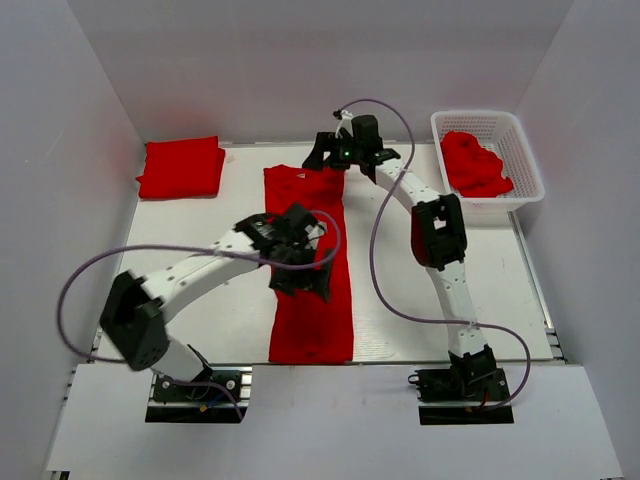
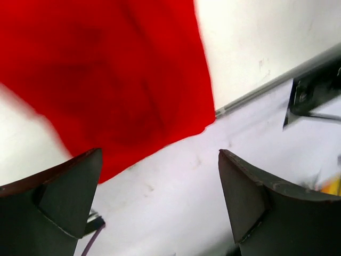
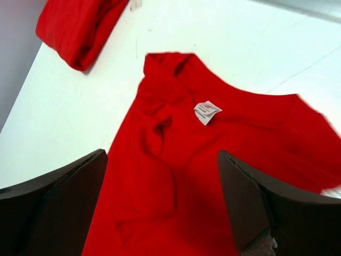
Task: Fold and stack the t-shirts
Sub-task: Rotate the tshirt 90 degrees, then grab the bottom of the folded rectangular tshirt with both arms
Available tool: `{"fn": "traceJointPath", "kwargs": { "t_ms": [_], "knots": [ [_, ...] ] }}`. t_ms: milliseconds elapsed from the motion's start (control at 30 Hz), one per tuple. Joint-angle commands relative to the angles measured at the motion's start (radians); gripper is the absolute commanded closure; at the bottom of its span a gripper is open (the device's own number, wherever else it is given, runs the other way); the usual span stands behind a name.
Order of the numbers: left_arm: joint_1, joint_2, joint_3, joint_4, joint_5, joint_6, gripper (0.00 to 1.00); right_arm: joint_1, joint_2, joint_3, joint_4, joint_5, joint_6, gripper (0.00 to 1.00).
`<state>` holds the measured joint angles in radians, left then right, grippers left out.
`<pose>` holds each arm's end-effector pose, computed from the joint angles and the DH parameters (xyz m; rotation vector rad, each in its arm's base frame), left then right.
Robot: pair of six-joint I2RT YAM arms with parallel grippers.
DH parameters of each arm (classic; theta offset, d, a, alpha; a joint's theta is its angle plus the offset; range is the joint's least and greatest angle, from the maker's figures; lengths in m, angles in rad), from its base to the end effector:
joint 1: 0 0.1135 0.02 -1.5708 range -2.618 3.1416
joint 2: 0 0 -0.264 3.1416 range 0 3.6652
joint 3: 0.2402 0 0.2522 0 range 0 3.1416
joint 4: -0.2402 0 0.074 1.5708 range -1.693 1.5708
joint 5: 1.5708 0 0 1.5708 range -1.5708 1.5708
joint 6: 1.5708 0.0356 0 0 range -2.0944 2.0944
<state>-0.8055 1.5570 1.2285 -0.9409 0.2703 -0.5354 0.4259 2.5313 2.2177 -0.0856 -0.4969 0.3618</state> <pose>0.2008 -0.2227 0.2518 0.4674 2.9774 -0.6053 0.5256 0.2571 0.2054 -0.4062 2.0160 0.9914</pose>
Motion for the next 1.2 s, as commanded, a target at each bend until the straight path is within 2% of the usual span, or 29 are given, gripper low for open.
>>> {"fn": "traceJointPath", "kwargs": {
  "t_ms": [0,100,233,367,433,467,567,700,967,1167],
  "knots": [
    [0.052,-0.167,-0.017,-0.103,-0.332,-0.095,0.00,-0.003,-0.164,-0.025,-0.071,0.109,-0.078,0.10],
    [0.121,-0.209,0.049,-0.167,-0.596,-0.149,0.00,0.001,-0.270,-0.183,-0.091,0.155,-0.109,0.10],
    [0.247,-0.209,0.071,-0.041,-0.709,-0.140,0.00,0.048,-0.428,-0.381,-0.152,0.323,-0.124,0.10],
    [0.411,-0.189,0.080,0.085,-0.677,-0.075,0.00,0.100,-0.517,-0.556,-0.177,0.406,-0.135,0.10],
    [0.510,-0.152,0.080,0.117,-0.561,-0.051,0.00,0.134,-0.539,-0.582,-0.204,0.435,-0.124,0.10],
    [0.540,-0.140,0.080,0.167,-0.455,-0.041,0.00,0.170,-0.536,-0.614,-0.223,0.439,-0.124,0.10],
    [0.614,-0.089,0.037,0.208,-0.369,-0.041,0.00,0.224,-0.510,-0.603,-0.255,0.490,-0.113,0.10],
    [0.646,-0.080,-0.015,0.208,-0.355,-0.041,0.00,0.277,-0.441,-0.535,-0.286,0.546,-0.077,0.10],
    [0.694,-0.225,-0.136,0.188,-0.379,-0.032,0.00,0.313,-0.250,-0.362,-0.355,0.658,0.034,0.10],
    [0.703,-0.270,-0.182,0.131,-0.391,-0.014,0.00,0.303,-0.117,-0.215,-0.431,0.784,0.091,0.10]
  ]
}}
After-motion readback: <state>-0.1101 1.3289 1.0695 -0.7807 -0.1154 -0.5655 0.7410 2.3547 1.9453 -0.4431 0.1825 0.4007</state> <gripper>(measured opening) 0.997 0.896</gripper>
